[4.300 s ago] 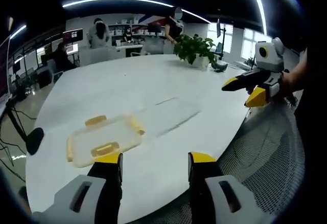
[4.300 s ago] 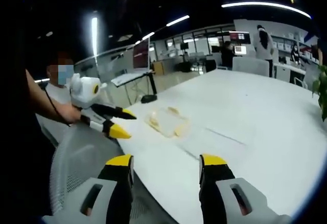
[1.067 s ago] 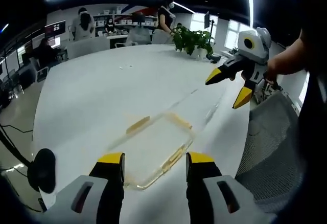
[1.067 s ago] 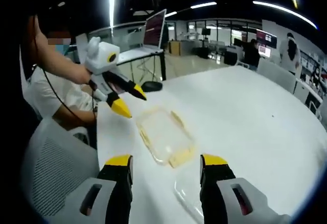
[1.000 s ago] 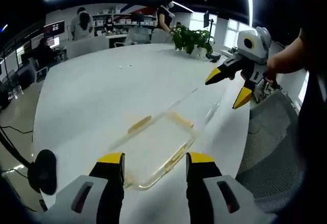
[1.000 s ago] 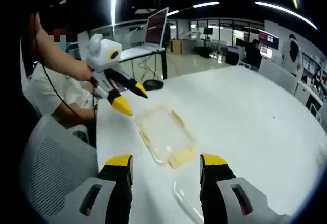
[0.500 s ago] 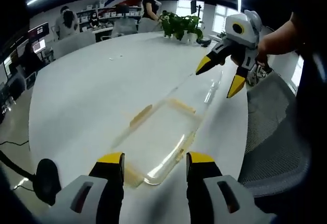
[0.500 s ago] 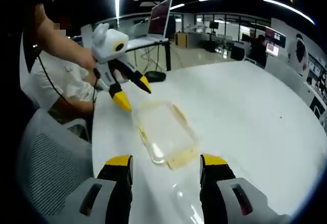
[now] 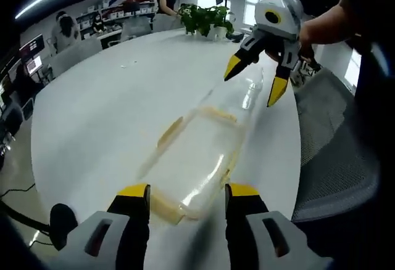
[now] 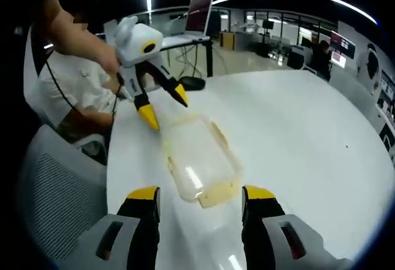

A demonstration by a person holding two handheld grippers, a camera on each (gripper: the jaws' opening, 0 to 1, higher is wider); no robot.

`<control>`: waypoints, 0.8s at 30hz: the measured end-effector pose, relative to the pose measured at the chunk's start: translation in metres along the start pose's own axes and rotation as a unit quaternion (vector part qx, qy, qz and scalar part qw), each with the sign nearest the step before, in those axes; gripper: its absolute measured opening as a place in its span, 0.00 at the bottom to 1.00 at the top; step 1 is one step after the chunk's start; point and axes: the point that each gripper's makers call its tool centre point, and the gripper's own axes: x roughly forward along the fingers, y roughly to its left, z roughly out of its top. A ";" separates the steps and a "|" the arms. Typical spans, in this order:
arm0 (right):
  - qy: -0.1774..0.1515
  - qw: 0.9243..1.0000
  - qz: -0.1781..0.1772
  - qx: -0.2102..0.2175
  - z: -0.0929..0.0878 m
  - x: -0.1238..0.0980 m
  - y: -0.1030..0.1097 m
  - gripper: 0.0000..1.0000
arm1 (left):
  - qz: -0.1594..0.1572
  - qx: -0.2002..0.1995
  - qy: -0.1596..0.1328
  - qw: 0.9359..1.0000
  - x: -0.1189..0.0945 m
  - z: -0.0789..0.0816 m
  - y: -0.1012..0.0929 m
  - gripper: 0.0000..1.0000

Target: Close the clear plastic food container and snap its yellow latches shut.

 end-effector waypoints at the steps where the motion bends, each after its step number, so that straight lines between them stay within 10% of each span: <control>1: 0.003 1.000 0.002 -0.002 0.000 0.001 0.000 0.52 | -0.002 0.001 0.002 1.000 -0.001 -0.001 0.001 0.48; 24: 0.066 0.996 0.025 -0.051 -0.011 0.025 -0.010 0.52 | -0.037 0.073 0.063 0.995 0.004 -0.023 0.015 0.49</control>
